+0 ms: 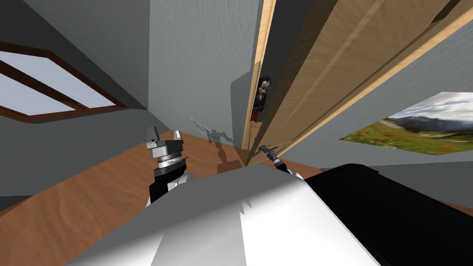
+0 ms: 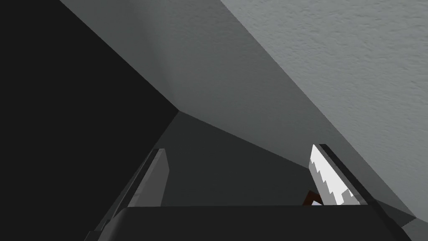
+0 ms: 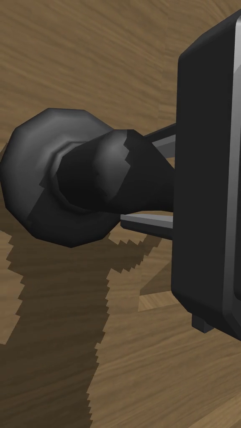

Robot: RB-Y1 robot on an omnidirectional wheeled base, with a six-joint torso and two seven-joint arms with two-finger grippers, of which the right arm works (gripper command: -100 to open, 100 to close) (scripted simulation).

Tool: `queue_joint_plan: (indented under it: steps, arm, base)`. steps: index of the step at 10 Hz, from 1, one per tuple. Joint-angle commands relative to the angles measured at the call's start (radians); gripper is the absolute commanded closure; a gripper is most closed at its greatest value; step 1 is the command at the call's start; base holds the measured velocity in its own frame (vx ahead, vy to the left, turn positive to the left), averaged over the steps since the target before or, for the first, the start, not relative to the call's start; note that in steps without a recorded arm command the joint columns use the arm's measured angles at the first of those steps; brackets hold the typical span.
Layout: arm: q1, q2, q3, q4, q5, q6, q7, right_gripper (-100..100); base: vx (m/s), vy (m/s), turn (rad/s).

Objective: Pull the door open

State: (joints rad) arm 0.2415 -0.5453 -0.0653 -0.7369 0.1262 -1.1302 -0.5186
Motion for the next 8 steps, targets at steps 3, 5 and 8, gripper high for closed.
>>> queue_joint_plan:
  steps: [3, 5, 8]
  arm:
    - [0.006, -0.019, -0.007, 0.040, 0.002, -0.053, -0.008, 100]
    - [0.005, -0.015, -0.003, 0.044, 0.004, -0.056, -0.009, 100]
    - [0.005, -0.019, -0.003, 0.062, 0.008, -0.077, -0.012, 100]
  base:
    - [-0.217, -0.062, 0.175]
    - [-0.132, -0.056, 0.068]
    - [-0.170, -0.072, 0.155]
